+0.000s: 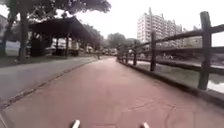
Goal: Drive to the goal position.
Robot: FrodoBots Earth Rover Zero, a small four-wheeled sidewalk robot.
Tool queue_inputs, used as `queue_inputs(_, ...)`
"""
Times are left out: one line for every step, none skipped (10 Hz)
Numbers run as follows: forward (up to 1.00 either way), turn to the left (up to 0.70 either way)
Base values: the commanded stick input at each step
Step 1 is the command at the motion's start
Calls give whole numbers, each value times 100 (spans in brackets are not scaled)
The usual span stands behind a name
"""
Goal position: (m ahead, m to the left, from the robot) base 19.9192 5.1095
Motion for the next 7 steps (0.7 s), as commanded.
queue_inputs(70,0)
queue_inputs(70,0)
queue_inputs(70,0)
queue_inputs(70,0)
queue_inputs(70,0)
queue_inputs(70,0)
queue_inputs(70,0)
